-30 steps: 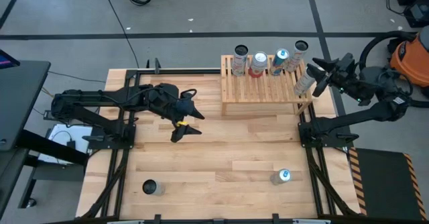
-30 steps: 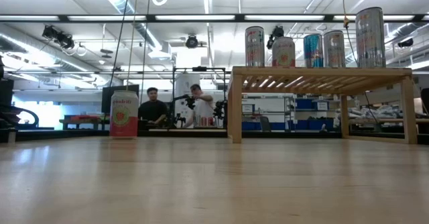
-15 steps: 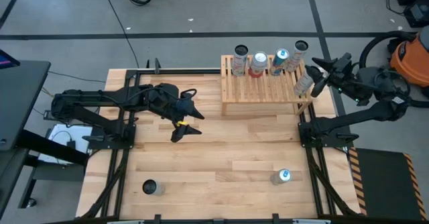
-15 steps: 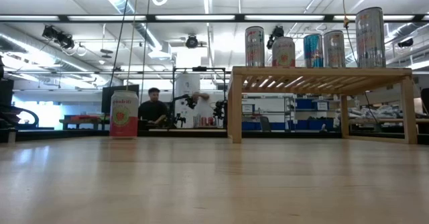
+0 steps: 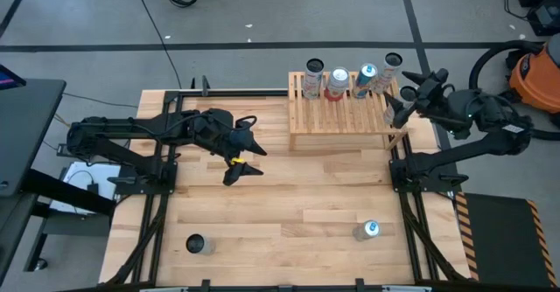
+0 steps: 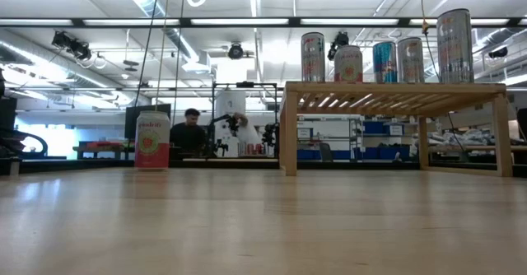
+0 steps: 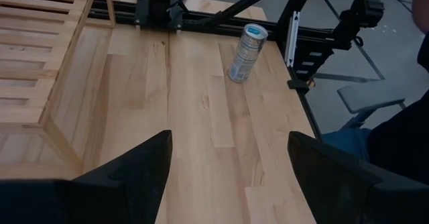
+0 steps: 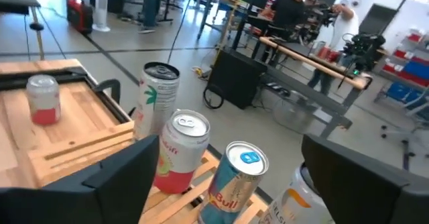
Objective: Place canned beverage on shelf
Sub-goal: Put the top white-yellow soda can on the shelf aligned with the other white-yellow soda can
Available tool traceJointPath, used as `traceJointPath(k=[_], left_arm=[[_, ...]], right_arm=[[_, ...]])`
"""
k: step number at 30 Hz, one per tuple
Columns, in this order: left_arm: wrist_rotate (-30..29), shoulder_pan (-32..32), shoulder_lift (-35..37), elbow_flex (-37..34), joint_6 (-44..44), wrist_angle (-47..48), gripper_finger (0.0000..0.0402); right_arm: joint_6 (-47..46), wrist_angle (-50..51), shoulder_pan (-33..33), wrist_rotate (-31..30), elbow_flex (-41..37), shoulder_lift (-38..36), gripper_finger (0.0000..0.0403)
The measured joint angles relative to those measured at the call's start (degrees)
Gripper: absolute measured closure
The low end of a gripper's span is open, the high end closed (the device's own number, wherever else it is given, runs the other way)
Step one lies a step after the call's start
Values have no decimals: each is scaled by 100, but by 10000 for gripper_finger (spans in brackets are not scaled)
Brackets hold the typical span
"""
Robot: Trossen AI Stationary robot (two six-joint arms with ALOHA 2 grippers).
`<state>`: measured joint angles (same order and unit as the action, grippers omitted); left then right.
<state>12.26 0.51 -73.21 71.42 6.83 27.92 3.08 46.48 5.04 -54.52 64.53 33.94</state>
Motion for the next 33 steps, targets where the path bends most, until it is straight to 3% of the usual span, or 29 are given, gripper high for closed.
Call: traceJointPath(k=[6, 14, 21, 28, 33], left_arm=[[1, 0, 0, 0, 2, 4, 102], [1, 0, 0, 0, 2, 35, 102], [1, 0, 0, 0, 4, 26, 102], [1, 0, 0, 0, 41, 17, 102], [1, 0, 0, 0, 48, -32, 102]], right_arm=[[-188, -179, 0, 190, 14, -96, 14], [-1319, 517, 0, 235, 842, -320, 18], [-1334, 546, 0, 1208, 1112, -478, 18], [-1718, 735, 2, 561, 1134, -475, 19], [-1963, 879, 2, 550, 1135, -464, 18]])
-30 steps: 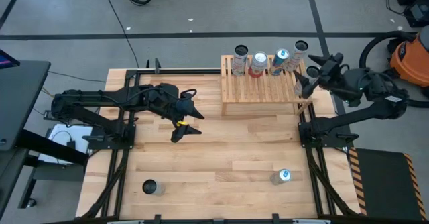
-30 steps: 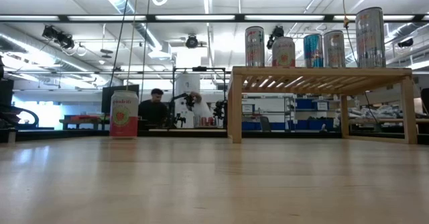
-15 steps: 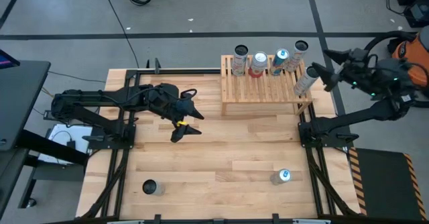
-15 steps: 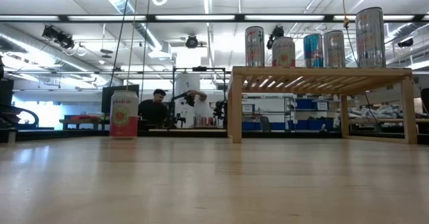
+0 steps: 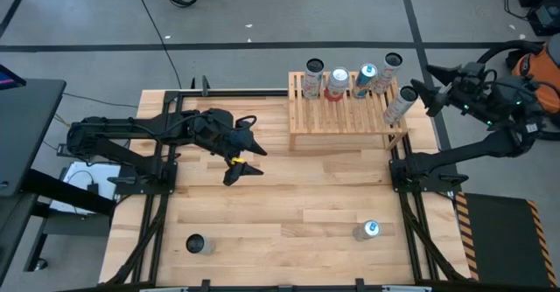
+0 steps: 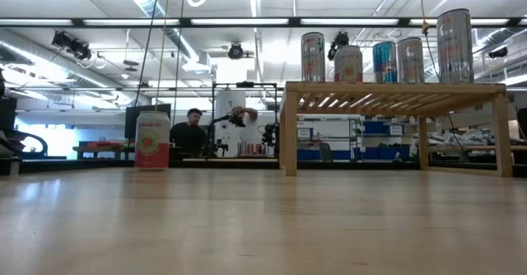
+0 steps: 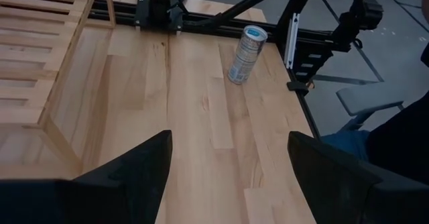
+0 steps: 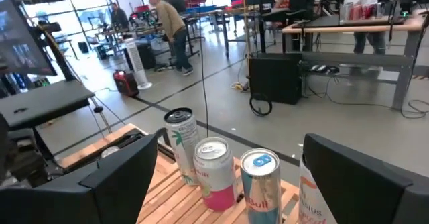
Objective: Place canned beverage on shelf
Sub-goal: Put the top white-yellow soda can on the shelf aligned with the other white-yellow soda can
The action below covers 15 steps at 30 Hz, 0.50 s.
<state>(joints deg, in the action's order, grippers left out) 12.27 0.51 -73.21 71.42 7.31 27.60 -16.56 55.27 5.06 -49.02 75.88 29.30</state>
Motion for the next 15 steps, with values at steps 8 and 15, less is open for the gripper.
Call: traceJointPath(k=[8, 15], left_arm=[[0, 1, 0, 0, 2, -13, 102], [0, 1, 0, 0, 2, -24, 102]], right_arm=[[126, 750, -14, -237, 281, 456, 18], [-1590, 3285, -327, 27, 1629, 1241, 18]])
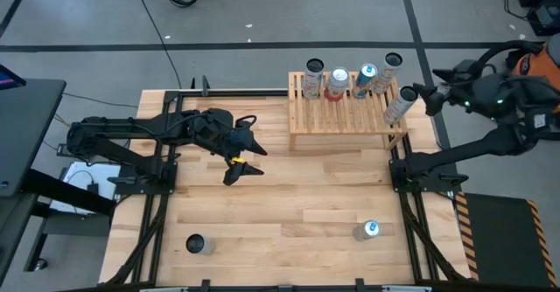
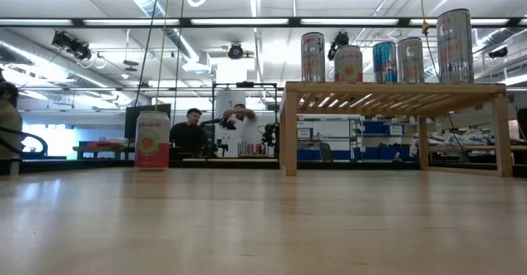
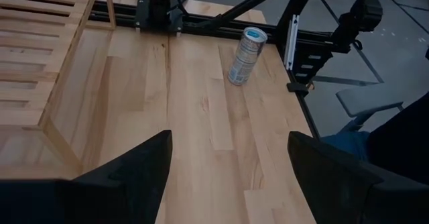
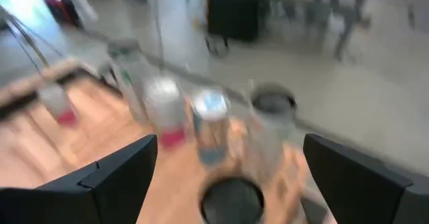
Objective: Place canned beverage on shelf
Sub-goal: Put the top white-yellow soda can on the shelf aligned with the other white-yellow soda can
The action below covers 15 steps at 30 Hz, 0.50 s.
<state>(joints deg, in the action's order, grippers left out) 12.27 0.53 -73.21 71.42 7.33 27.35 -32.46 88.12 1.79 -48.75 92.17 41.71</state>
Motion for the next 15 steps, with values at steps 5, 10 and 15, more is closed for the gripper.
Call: traceJointPath(k=[5, 10, 15], left_arm=[[0, 1, 0, 0, -39, 0, 102], [-2, 1, 0, 0, -44, 12, 102], [-2, 1, 0, 0, -48, 35, 102]], right_arm=[[-103, -298, -216, 734, 34, 101, 18], [-205, 168, -403, 434, -20, 307, 18], [-377, 193, -586, 555, -261, 339, 18]])
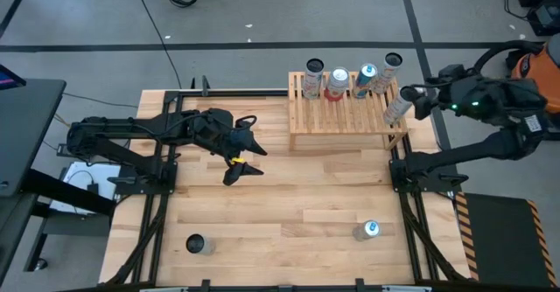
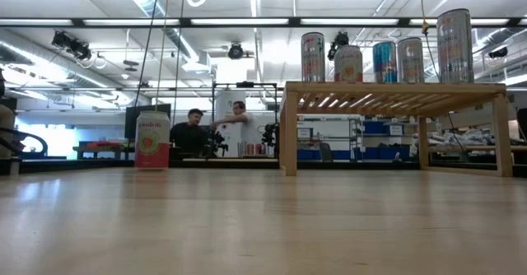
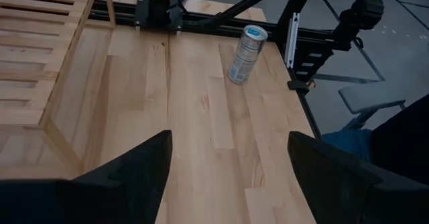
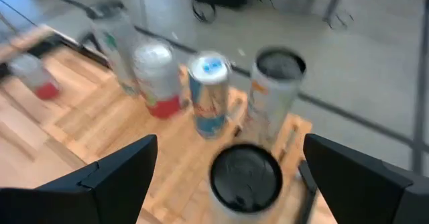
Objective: Place canned beverage on shelf
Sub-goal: Put the top white-yellow soda can on the shelf aligned with the other white-yellow soda can
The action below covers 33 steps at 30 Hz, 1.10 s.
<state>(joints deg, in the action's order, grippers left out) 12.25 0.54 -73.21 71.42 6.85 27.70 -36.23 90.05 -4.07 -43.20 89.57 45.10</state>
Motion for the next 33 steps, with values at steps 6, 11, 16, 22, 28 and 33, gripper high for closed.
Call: traceJointPath(k=[6, 11, 16, 22, 28, 33], left_arm=[[0, 0, 0, 0, -2, 2, 102], [0, 0, 0, 0, 26, 4, 102], [0, 0, 0, 0, 38, 7, 102], [2, 0, 0, 0, 46, 8, 102], [1, 0, 0, 0, 48, 7, 102], [0, 0, 0, 0, 40, 7, 102]], right_arm=[[-554, -12, -321, -26, -423, 154, 18], [-1012, -2, -669, -63, -528, 264, 18], [-1533, -2, -983, -65, -525, 285, 18], [-1793, -3, -1334, 93, -525, 425, 18], [-1814, -3, -1559, 416, -525, 746, 18], [-1765, -6, -1710, 383, -525, 958, 18]])
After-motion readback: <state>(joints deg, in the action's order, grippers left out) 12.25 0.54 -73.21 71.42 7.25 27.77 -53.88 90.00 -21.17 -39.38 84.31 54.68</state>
